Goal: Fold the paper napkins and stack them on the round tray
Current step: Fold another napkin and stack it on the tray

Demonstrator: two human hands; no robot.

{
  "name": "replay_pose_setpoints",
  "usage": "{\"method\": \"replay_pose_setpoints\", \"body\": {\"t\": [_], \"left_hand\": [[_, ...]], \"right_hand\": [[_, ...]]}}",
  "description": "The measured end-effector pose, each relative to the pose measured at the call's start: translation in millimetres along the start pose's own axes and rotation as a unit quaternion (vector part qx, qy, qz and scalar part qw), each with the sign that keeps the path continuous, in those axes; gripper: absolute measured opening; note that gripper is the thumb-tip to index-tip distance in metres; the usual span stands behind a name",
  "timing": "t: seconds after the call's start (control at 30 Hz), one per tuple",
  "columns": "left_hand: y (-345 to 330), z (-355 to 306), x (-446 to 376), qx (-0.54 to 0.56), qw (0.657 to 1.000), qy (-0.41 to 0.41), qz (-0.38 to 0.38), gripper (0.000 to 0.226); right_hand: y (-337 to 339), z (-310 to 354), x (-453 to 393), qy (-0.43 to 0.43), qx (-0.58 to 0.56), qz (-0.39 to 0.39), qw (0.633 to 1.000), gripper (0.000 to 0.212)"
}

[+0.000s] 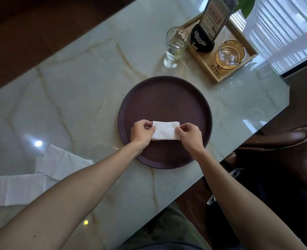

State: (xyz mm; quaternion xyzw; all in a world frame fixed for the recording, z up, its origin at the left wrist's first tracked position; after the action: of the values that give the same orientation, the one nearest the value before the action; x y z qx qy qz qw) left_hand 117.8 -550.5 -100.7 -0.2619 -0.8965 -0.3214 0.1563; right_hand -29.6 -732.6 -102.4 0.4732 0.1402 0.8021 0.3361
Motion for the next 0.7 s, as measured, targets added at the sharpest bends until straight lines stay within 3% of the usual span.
{"method": "replay_pose_setpoints", "body": {"t": [0.7], "left_hand": [[-3,12,5,-0.024,1.0,0.017,0.005,0.018]], "right_hand": [[0,4,7,0.013,0.048,-0.043,0.998,0.02]]}}
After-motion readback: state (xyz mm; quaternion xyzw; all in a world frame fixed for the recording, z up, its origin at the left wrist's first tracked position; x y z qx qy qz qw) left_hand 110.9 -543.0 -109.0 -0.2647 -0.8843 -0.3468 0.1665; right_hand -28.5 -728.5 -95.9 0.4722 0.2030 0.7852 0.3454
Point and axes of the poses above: each hand's wrist, its own x-axis away from the middle knuckle, its own y-axis out of the back of the hand, z = x × y, the point moved 9 cm from there along -x, towards the middle knuckle, and after that the axes turned 10 degrees about -y, right-handed, at the moved point
